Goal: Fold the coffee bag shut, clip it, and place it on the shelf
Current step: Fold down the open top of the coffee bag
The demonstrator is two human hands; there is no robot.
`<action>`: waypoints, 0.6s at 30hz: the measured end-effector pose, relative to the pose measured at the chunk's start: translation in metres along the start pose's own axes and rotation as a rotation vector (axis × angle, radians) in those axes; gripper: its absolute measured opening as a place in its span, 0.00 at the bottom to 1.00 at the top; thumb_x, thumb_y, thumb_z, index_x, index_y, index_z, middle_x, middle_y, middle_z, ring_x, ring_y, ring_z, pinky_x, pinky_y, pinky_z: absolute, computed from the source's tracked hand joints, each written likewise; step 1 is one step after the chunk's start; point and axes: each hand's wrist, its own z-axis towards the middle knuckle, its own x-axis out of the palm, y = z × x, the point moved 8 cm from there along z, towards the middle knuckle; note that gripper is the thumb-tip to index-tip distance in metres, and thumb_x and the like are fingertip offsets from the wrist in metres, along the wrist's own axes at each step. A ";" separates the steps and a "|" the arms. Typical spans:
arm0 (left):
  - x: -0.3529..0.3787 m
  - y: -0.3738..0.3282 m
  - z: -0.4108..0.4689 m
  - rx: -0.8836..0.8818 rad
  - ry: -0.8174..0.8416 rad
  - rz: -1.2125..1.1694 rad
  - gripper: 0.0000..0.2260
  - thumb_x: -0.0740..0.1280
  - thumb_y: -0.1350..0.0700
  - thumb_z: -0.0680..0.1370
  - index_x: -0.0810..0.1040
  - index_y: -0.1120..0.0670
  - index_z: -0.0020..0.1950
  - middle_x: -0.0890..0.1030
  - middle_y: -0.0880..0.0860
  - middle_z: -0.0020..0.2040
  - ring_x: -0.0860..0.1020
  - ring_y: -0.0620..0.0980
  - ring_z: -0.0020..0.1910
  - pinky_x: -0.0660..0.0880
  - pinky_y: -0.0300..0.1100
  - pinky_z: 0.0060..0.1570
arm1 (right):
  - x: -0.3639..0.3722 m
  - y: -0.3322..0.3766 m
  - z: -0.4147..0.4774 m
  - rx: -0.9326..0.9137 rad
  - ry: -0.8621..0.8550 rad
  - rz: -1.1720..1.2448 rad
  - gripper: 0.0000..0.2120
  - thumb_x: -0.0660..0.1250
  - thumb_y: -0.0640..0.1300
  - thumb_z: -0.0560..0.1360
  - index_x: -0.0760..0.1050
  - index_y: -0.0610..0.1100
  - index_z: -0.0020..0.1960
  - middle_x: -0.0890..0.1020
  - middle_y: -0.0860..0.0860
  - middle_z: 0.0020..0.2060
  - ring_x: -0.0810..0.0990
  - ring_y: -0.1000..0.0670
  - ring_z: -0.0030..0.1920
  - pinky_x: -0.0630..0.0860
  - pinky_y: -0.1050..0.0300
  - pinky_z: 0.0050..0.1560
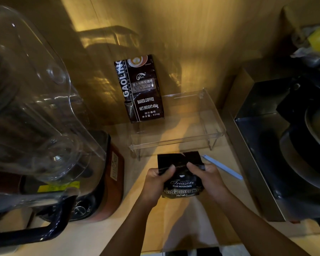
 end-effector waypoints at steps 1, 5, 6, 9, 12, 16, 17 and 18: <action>-0.001 0.004 0.001 -0.037 -0.007 -0.021 0.09 0.65 0.59 0.75 0.80 0.63 0.47 0.84 0.60 0.43 0.82 0.58 0.44 0.79 0.42 0.41 | 0.000 -0.002 0.000 0.025 0.005 0.011 0.04 0.71 0.43 0.66 0.81 0.42 0.38 0.86 0.47 0.31 0.84 0.48 0.34 0.77 0.64 0.29; -0.003 0.001 0.002 -0.015 0.018 0.020 0.08 0.68 0.56 0.71 0.80 0.60 0.47 0.85 0.55 0.40 0.82 0.54 0.42 0.79 0.39 0.38 | 0.005 0.006 -0.003 0.073 0.133 -0.012 0.07 0.72 0.40 0.63 0.81 0.42 0.41 0.86 0.47 0.34 0.85 0.47 0.37 0.78 0.63 0.31; -0.002 -0.001 0.001 0.015 0.036 0.078 0.06 0.69 0.59 0.70 0.80 0.58 0.46 0.84 0.53 0.40 0.82 0.52 0.42 0.78 0.38 0.38 | 0.006 0.009 -0.004 0.077 0.171 -0.037 0.08 0.72 0.36 0.63 0.80 0.41 0.42 0.86 0.48 0.34 0.84 0.48 0.38 0.78 0.64 0.32; -0.001 -0.005 -0.003 0.075 0.045 0.177 0.11 0.70 0.70 0.68 0.80 0.55 0.43 0.83 0.48 0.35 0.82 0.43 0.37 0.77 0.33 0.34 | 0.002 0.011 -0.006 0.057 0.169 -0.145 0.12 0.71 0.27 0.63 0.79 0.42 0.40 0.86 0.53 0.31 0.84 0.54 0.35 0.77 0.67 0.32; 0.002 -0.010 -0.004 0.131 0.057 0.209 0.12 0.70 0.71 0.68 0.79 0.55 0.43 0.83 0.48 0.37 0.81 0.41 0.37 0.76 0.32 0.34 | 0.002 0.009 -0.006 0.030 0.143 -0.167 0.13 0.70 0.26 0.63 0.79 0.42 0.40 0.85 0.54 0.31 0.83 0.56 0.35 0.76 0.67 0.32; 0.003 -0.014 -0.006 0.204 0.020 0.143 0.09 0.68 0.73 0.68 0.80 0.61 0.41 0.84 0.47 0.33 0.82 0.44 0.36 0.77 0.35 0.35 | 0.000 0.008 -0.005 0.003 0.097 -0.169 0.14 0.71 0.25 0.63 0.79 0.43 0.39 0.85 0.54 0.30 0.83 0.56 0.34 0.77 0.67 0.32; 0.003 -0.014 -0.007 0.204 0.011 0.126 0.10 0.68 0.73 0.67 0.80 0.60 0.40 0.85 0.47 0.33 0.82 0.45 0.36 0.78 0.36 0.36 | 0.000 0.008 -0.005 -0.006 0.086 -0.171 0.14 0.71 0.26 0.63 0.79 0.45 0.37 0.85 0.54 0.29 0.83 0.56 0.34 0.76 0.68 0.32; 0.004 -0.015 -0.007 0.206 0.011 0.117 0.11 0.68 0.73 0.67 0.81 0.59 0.40 0.85 0.47 0.34 0.82 0.46 0.37 0.78 0.37 0.36 | -0.001 0.009 -0.006 -0.017 0.073 -0.171 0.15 0.71 0.26 0.62 0.80 0.46 0.36 0.85 0.55 0.29 0.83 0.56 0.33 0.76 0.68 0.31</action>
